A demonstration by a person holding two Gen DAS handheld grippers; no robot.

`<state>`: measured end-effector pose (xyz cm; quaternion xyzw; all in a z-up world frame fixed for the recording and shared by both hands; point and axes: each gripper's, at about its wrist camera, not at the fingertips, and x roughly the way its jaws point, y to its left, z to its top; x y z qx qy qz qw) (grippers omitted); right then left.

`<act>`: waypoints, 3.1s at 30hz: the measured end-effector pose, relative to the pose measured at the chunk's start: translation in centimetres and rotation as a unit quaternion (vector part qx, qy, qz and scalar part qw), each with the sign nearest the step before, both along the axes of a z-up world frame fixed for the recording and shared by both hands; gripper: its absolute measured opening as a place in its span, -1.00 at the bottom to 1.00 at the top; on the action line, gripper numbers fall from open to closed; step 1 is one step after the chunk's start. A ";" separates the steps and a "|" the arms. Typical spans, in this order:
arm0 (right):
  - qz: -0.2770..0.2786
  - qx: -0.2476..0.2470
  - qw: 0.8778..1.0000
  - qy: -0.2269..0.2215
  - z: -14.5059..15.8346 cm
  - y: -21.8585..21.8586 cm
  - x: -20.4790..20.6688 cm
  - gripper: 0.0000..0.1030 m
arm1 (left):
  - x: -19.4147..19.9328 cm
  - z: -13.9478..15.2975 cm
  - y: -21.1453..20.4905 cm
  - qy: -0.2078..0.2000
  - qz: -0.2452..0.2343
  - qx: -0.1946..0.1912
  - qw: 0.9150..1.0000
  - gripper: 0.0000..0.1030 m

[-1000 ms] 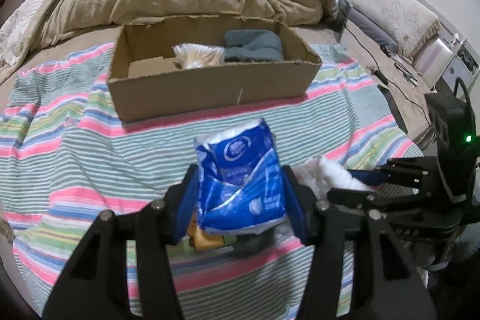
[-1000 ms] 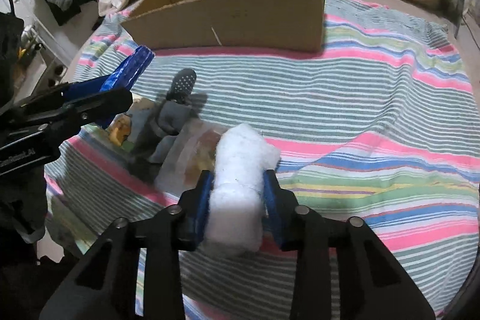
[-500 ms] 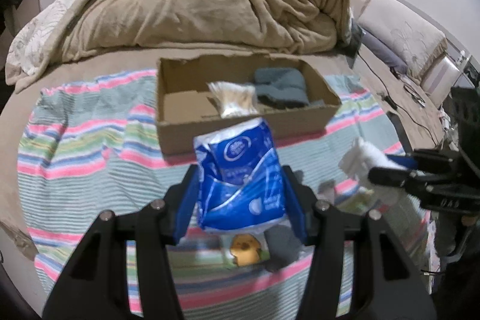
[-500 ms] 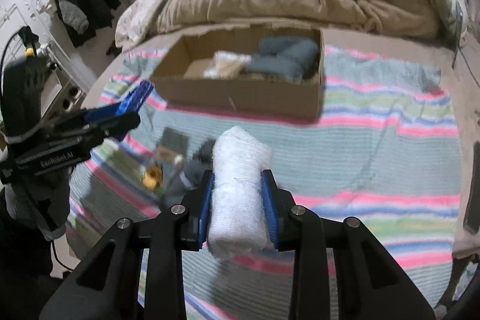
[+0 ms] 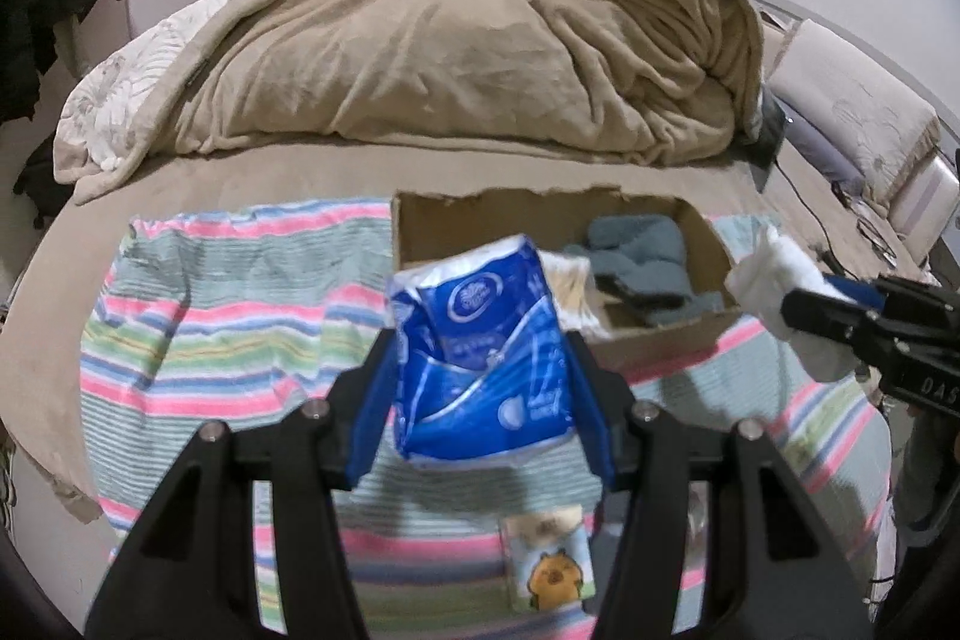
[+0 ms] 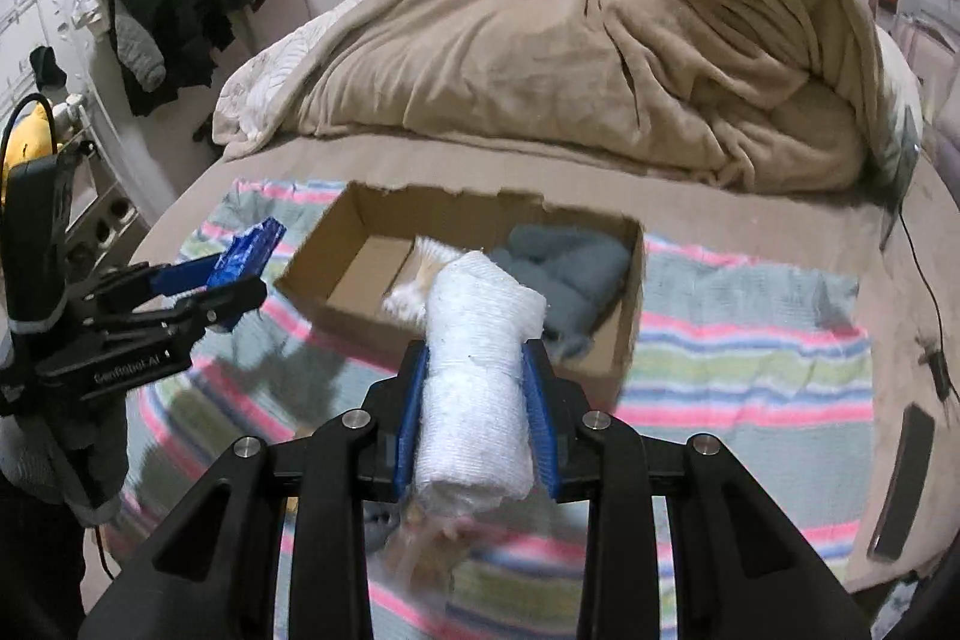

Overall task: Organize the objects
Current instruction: 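Place the blue tissue pack in the box with the left tool while the right tool places the towel, then grasp the capybara tissue pack with the left tool while the right tool grasps the grey sock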

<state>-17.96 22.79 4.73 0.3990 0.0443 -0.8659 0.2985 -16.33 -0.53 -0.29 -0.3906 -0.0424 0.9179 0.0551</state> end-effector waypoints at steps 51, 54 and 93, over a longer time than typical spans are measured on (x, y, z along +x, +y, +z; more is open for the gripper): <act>-0.007 -0.004 0.999 -0.036 -5.0 -4.5 -7.9 0.25 | -6.8 -2.4 0.8 -0.027 0.008 0.000 1.000 0.61; -0.005 -0.005 0.999 -0.034 -4.4 -4.4 -7.1 0.25 | -6.0 -1.6 0.8 -0.021 0.010 0.000 1.000 0.61; 0.011 0.003 0.999 -0.044 -4.1 -2.8 3.3 0.25 | 5.6 -2.3 -0.8 -0.035 0.044 0.005 0.998 0.64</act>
